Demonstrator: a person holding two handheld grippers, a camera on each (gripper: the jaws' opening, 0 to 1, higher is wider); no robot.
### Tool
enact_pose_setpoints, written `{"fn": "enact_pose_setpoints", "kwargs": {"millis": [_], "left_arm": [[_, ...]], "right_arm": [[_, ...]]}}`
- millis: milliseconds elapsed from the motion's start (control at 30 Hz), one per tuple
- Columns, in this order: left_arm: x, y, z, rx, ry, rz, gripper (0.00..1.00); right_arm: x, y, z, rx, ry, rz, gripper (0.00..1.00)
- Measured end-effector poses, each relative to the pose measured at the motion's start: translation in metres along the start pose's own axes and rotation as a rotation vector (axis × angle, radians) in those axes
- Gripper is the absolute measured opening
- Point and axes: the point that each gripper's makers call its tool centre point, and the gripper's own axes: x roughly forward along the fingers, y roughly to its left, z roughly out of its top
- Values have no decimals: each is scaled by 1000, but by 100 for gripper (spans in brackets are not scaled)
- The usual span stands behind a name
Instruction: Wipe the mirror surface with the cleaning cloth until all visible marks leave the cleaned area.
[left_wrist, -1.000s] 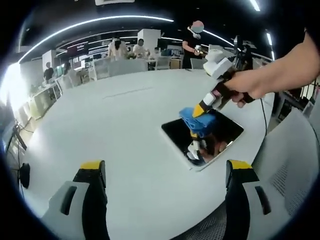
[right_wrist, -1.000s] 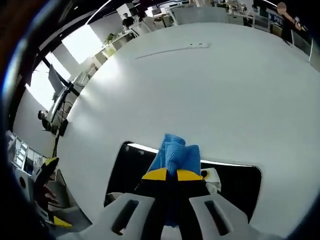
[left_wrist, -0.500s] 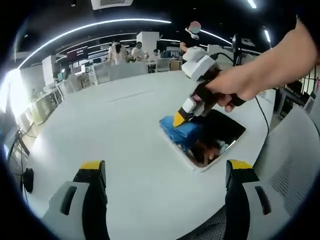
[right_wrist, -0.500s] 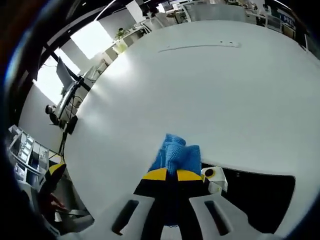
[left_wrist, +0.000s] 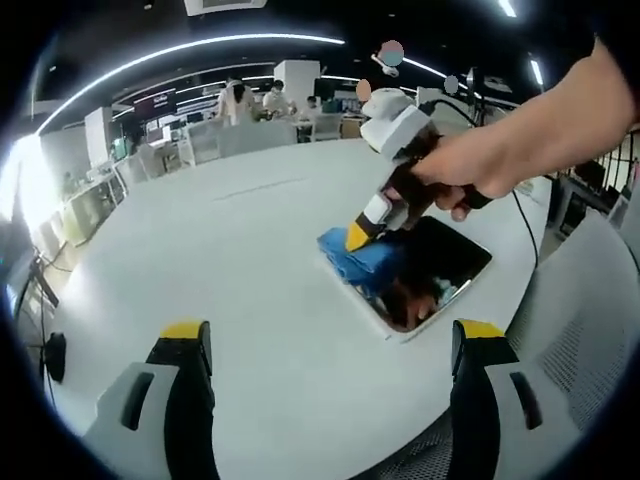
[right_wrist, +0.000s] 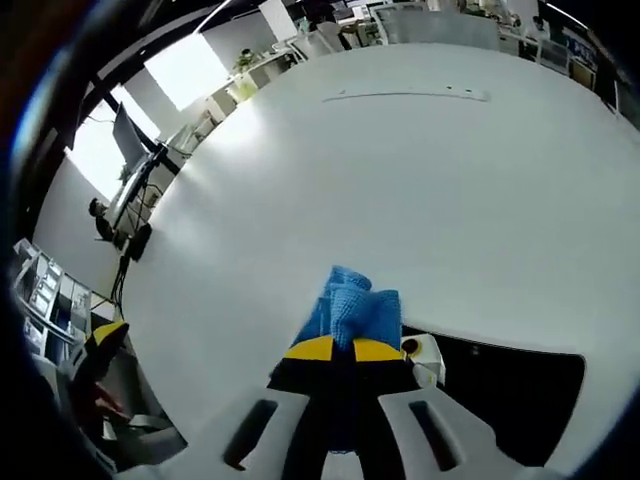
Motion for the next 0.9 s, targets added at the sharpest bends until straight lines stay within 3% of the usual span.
{"fn": "enact_pose_setpoints", "kwargs": {"millis": [167,400,500,667,900], "left_arm": [[0,-1,-1,11,8,-2,99],[2,-8,-2,15,17,-33,99],[2,-10,-1,8,16,-45,99],[0,-12,6,-23,-22,-61,99],[0,-12,6,-40,-26,-59,99]], "right_arm": [[0,3,-5,-23,-6,-11,0],[-10,11,-23,-2,2,25,0],[-12,13,-26,45,5,45,0],[-14,18,-31,40,11,48,0],[-13,22,-34,23,33,43,0]]}}
